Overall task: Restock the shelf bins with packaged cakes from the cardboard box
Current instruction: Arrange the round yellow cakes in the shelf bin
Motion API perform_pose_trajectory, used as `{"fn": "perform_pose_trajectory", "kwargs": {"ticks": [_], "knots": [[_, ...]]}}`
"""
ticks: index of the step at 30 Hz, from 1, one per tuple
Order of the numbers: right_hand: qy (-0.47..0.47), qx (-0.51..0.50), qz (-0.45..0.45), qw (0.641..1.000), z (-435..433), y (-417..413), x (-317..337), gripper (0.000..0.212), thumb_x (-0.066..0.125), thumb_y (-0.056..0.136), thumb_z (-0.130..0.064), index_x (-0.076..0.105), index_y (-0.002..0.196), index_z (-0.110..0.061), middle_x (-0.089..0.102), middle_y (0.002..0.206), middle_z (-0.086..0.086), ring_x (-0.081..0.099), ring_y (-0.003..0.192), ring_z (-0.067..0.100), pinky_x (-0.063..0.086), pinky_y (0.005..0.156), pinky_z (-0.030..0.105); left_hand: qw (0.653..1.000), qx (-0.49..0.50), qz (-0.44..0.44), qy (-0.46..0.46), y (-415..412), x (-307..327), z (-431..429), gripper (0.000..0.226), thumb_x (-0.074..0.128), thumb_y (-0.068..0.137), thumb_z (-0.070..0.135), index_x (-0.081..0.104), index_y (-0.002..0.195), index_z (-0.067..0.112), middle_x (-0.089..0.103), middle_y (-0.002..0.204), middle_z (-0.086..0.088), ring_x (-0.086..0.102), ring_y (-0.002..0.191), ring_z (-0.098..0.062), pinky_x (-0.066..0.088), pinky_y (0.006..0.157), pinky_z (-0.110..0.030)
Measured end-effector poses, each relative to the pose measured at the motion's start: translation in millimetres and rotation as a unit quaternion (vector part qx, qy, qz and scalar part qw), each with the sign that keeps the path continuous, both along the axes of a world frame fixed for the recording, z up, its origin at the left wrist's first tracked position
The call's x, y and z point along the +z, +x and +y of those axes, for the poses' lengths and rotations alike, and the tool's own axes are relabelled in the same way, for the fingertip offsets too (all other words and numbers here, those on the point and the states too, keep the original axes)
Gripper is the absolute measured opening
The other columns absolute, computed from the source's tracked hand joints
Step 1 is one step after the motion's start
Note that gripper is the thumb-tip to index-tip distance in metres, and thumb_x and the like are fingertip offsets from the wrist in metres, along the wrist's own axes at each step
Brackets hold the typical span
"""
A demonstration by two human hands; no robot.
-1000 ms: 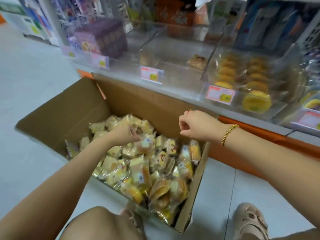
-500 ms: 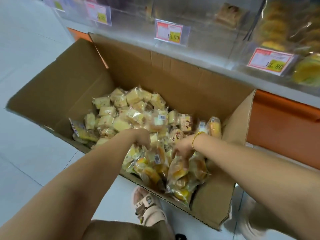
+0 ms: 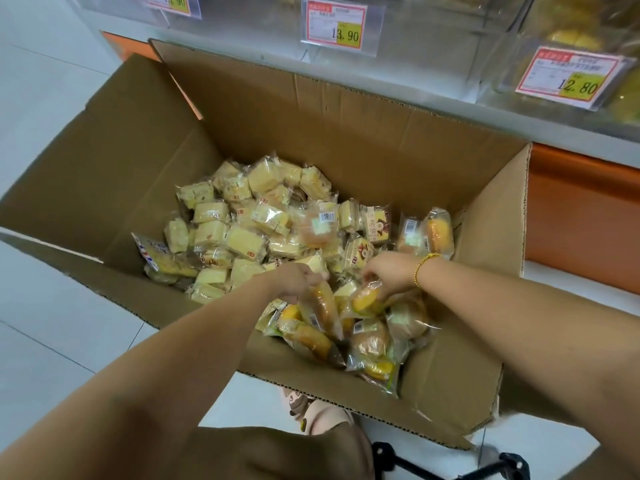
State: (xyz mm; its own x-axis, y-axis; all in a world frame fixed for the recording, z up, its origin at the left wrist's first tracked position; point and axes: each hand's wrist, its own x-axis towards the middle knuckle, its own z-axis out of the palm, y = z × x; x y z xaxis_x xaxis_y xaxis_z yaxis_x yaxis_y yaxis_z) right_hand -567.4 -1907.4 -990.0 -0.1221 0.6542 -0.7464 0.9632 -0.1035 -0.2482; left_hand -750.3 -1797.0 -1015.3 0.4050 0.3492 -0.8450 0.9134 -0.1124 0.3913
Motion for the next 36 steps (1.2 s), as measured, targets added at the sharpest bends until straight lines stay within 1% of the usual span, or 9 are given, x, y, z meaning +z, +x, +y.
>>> {"fn": "perform_pose_trajectory", "kwargs": {"ticks": [5,7,9,12,19,24,27,33,36], "knots": [[0.011,-0.124,0.013,0.992,2.7,16.2,-1.8,0.026,0.076,0.080,-0.026,0.062,0.096,-0.012,0.068,0.102,0.008,0.065,0.087,0.019,0.052,0.071,0.031,0.997,0.026,0.064,0.033,6.7,-5.8,-4.9,0.051,0.054,0.094,0.043,0.056,0.122,0.000,0.058,0.081,-0.006,0.057,0.066,-0.015,0.047,0.062,-0.026],[0.001,-0.149,0.024,0.989,6.0,18.6,2.3,0.022,0.076,0.080,-0.022,0.057,0.084,-0.012,0.070,0.100,0.012,0.070,0.086,0.021,0.055,0.074,0.035,0.993,0.081,0.086,-0.014,4.8,-7.1,-5.3,0.063,0.066,0.089,0.034,0.042,0.135,-0.003,0.060,0.117,-0.015,0.064,0.088,-0.021,0.053,0.071,-0.028],[-0.009,-0.164,0.029,0.986,8.5,21.3,8.9,0.022,0.075,0.082,-0.021,0.057,0.084,-0.010,0.072,0.098,0.015,0.072,0.086,0.024,0.055,0.072,0.034,0.977,0.167,0.093,-0.099,2.0,-1.7,-7.2,0.063,0.065,0.091,0.019,0.035,0.143,0.001,0.032,0.151,-0.018,0.053,0.123,-0.029,0.053,0.090,-0.033],[-0.021,-0.199,0.048,0.979,13.3,26.9,18.4,0.022,0.073,0.084,-0.019,0.060,0.092,-0.003,0.072,0.099,0.015,0.073,0.084,0.023,0.056,0.072,0.033,0.961,0.221,0.101,-0.134,-0.9,0.3,-4.9,0.060,0.063,0.092,0.009,0.035,0.144,0.004,0.017,0.158,-0.018,0.046,0.131,-0.033,0.052,0.093,-0.036],[0.060,-0.084,-0.005,0.995,12.1,31.5,69.2,0.031,0.072,0.085,-0.030,0.064,0.102,-0.005,0.072,0.093,0.009,0.069,0.078,0.018,0.049,0.061,0.026,0.989,0.099,0.061,-0.094,-6.9,11.1,-12.3,0.028,0.065,0.090,0.013,0.058,0.117,0.019,0.045,0.143,-0.016,0.051,0.126,-0.032,0.057,0.082,-0.034],[0.142,-0.014,-0.028,0.989,2.7,47.2,123.0,0.029,0.070,0.083,-0.034,0.063,0.092,-0.008,0.067,0.085,0.006,0.062,0.074,0.019,0.047,0.061,0.033,0.993,0.078,0.073,-0.047,-8.2,19.0,-26.9,0.080,0.082,0.070,0.042,0.050,0.128,-0.002,0.055,0.129,-0.018,0.066,0.104,-0.032,0.060,0.076,-0.037],[0.181,0.030,-0.045,0.982,-7.0,50.3,152.1,0.026,0.068,0.084,-0.034,0.060,0.090,-0.010,0.056,0.077,-0.001,0.048,0.069,0.015,0.038,0.057,0.030,0.996,0.027,0.086,0.007,-5.1,16.9,-38.1,0.049,0.084,0.071,0.032,0.055,0.092,-0.001,0.069,0.087,-0.017,0.070,0.091,-0.032,0.058,0.080,-0.036],[0.265,0.028,-0.036,0.963,-25.7,66.2,190.9,0.021,0.069,0.084,-0.037,0.058,0.088,-0.019,0.055,0.078,-0.005,0.051,0.076,0.016,0.036,0.056,0.028,0.992,0.003,0.123,-0.033,-10.8,25.7,-36.2,0.037,0.083,0.071,0.038,0.064,0.073,0.006,0.070,0.068,-0.004,0.062,0.059,-0.009,0.049,0.067,-0.019],[0.291,-0.012,-0.007,0.957,-40.0,80.6,194.1,0.019,0.070,0.084,-0.037,0.055,0.087,-0.025,0.052,0.076,-0.010,0.050,0.072,0.011,0.036,0.058,0.028,0.994,0.024,0.085,-0.072,-8.1,34.4,-42.6,0.034,0.082,0.075,0.021,0.060,0.097,0.007,0.067,0.084,-0.005,0.068,0.064,-0.006,0.056,0.070,-0.018]]}}
